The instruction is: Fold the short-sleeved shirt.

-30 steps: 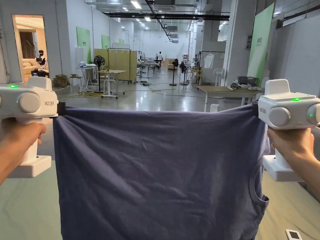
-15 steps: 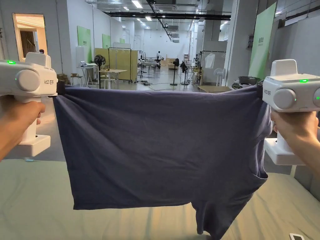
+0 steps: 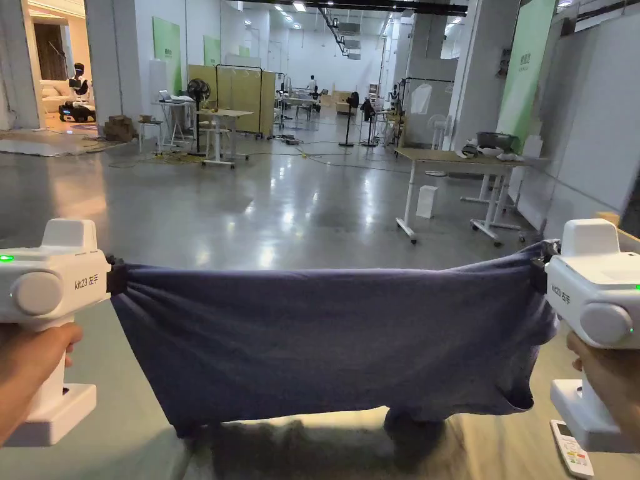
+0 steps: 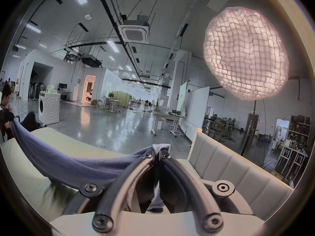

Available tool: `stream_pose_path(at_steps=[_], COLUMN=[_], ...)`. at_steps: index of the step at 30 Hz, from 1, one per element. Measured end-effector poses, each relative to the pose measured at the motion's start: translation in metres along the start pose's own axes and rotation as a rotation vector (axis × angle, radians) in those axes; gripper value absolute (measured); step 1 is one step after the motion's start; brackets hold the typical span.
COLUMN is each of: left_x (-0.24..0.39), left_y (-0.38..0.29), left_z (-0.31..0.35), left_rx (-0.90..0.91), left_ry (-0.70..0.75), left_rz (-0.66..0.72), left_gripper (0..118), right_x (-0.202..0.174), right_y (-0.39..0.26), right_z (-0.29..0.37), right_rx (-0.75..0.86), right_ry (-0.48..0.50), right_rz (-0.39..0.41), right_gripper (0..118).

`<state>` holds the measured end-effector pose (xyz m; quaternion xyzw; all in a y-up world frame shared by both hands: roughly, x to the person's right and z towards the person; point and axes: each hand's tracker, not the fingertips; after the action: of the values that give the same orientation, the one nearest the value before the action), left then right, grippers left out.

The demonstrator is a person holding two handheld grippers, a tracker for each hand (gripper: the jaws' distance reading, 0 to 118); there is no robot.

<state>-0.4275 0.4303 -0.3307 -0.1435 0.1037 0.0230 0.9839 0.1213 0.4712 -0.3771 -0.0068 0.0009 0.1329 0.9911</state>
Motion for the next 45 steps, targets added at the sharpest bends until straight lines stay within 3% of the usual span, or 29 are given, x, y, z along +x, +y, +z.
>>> stream_pose_path(at_steps=[20,31,36,39,42,45], left_x=[-0.021,-0.019,-0.017,-0.009,-0.011,-0.015], left_y=[-0.225,-0.310,-0.332,-0.343,-0.357,-0.355], left_z=[0.160,0.161,0.143,0.136,0.124,0.119], left_rx=[-0.264,-0.557,-0.656,-0.723,-0.777,-0.768], left_ry=[-0.019,-0.010,-0.011,-0.010,-0.017,-0.008], left_rz=[-0.024,-0.083,-0.123,-0.182,-0.197,-0.200], left_gripper=[6,6,6,6,6,26], right_x=[-0.023,-0.043,-0.052,-0.053,-0.057,-0.053], right_y=[-0.195,-0.277,-0.315,-0.335,-0.343,-0.333], right_z=[0.207,0.248,0.240,0.237,0.236,0.237], right_rx=[-0.331,-0.657,-0.819,-0.836,-0.876,-0.858], right_ry=[0.086,0.126,0.140,0.150,0.157,0.142], right_rz=[0.043,0.034,0.074,0.079,0.102,0.103], right_gripper=[4,4,4,4,16,54])
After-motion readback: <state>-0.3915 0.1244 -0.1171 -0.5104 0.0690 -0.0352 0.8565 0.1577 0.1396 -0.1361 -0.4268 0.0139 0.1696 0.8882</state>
